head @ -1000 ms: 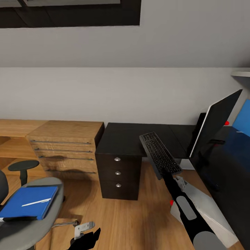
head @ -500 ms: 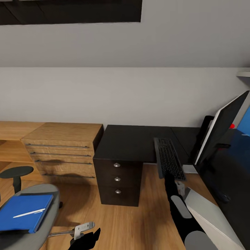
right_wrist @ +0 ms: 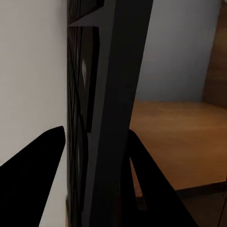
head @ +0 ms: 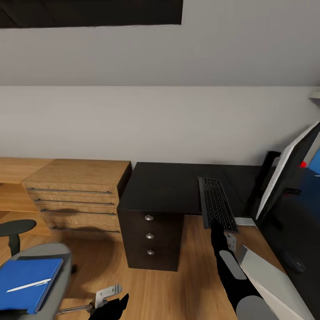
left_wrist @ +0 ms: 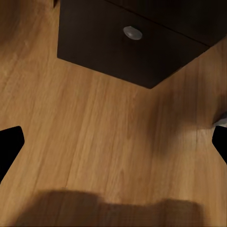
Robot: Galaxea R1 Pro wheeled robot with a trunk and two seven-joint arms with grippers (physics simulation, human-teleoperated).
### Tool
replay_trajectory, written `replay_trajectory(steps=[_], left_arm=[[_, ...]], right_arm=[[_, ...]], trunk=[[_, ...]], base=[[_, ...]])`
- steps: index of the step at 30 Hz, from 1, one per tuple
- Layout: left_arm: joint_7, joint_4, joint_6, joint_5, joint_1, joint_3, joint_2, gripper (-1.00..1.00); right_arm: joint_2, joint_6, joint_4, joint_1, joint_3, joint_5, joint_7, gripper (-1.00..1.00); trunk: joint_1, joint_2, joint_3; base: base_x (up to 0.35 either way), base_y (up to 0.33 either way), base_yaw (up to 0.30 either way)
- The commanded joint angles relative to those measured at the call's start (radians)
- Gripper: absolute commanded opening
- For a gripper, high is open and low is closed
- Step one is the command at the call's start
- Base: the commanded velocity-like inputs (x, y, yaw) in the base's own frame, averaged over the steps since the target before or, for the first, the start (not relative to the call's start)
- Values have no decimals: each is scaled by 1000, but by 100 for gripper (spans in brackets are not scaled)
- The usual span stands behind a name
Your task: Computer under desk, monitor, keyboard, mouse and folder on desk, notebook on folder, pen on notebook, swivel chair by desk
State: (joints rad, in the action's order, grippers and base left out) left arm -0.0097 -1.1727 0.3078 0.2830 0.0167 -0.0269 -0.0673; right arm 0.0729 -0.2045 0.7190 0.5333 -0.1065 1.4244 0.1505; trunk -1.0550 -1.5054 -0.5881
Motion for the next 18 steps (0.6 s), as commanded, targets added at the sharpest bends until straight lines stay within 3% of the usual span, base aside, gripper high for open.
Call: replay_trajectory(steps=[1, 10, 18], left_arm=[[-1, -1, 5, 7, 0, 1, 0, 100], [-1, -1, 6, 7, 0, 1, 0, 100], [-1, -1, 7, 7, 0, 1, 0, 100]], right_arm=[[1, -1, -1, 1, -2, 10, 7, -100], [-2, 0, -3, 0, -2, 7, 6, -100], [-1, -1, -5, 0, -2, 8, 8, -100]], trunk=[[-1, 0, -1], [-1, 0, -1], [-1, 0, -1]], base=[[316, 0, 0], [308, 0, 0], [59, 0, 0]])
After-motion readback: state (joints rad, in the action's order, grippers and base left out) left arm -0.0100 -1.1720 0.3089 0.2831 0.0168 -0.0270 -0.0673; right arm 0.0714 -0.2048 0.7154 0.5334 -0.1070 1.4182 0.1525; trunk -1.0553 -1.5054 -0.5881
